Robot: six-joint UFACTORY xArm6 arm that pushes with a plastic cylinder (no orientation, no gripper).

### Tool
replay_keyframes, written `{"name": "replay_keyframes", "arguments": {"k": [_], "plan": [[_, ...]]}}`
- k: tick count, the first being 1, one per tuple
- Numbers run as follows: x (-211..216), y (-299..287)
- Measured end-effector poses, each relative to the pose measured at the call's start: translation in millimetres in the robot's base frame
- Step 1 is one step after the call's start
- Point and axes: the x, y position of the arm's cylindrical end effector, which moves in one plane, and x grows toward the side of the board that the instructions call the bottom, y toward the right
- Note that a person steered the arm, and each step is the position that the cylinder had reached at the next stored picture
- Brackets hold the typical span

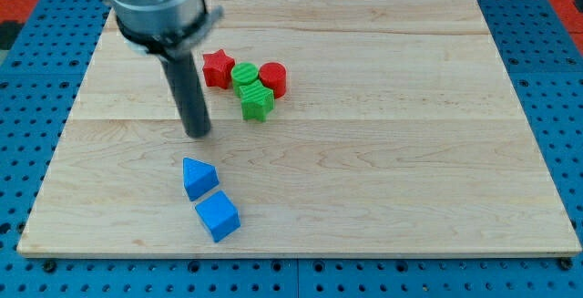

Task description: Drag the red circle towards top left

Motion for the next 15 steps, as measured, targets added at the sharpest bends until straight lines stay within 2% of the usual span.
{"name": "replay_keyframes", "arguments": {"k": [1,2,3,5,7,8,10,14,15], "plan": [[15.1,68.4],[-6.8,102.8],[-63.3,101.9],[-174.3,24.9],[-239.4,-20.9],[-233.3,-12.6],[-190.0,81.7],[-190.4,81.6],[-178.3,83.1]]}}
